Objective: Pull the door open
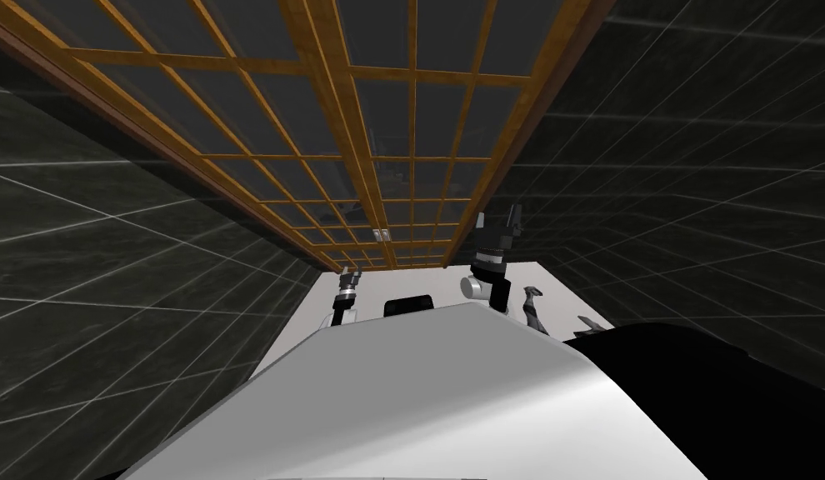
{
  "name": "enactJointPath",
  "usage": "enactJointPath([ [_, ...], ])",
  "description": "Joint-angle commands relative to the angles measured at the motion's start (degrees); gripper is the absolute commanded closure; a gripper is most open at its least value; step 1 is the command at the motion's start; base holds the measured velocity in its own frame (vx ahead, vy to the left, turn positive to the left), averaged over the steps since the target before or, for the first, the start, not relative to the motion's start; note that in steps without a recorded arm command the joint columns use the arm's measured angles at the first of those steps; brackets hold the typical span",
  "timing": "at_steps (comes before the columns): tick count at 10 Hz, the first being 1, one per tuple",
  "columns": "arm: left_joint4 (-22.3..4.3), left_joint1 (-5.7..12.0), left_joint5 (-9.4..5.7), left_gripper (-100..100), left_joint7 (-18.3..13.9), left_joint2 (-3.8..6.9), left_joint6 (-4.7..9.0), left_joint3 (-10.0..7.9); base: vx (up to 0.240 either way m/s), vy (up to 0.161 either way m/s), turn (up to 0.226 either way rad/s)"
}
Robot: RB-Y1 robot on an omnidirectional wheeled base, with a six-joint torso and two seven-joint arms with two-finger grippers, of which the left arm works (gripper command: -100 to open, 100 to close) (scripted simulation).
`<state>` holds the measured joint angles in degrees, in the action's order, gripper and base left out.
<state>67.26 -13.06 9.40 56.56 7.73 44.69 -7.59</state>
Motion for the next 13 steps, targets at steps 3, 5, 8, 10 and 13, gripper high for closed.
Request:
enactJointPath([
  [3, -4.4, 1.11, 0.60, -100, 3.9, 0.24, 0.99, -0.65, 0.115, -0.007, -0.084],
  [5, -5.5, 1.39, 0.75, -100, 4.9, 0.31, 1.26, -0.81, 0.085, -0.009, -0.049],
  [8, -8.7, 2.18, 1.17, -100, 7.5, 0.47, 1.99, -1.27, 0.081, -0.008, -0.065],
  [10, -11.4, 2.90, 1.54, -100, 9.9, 0.61, 2.64, -1.67, 0.158, -0.006, -0.108],
  [13, -15.6, 4.09, 2.10, -100, 13.5, 0.79, 3.64, -2.27, 0.179, 0.034, -0.089],
])
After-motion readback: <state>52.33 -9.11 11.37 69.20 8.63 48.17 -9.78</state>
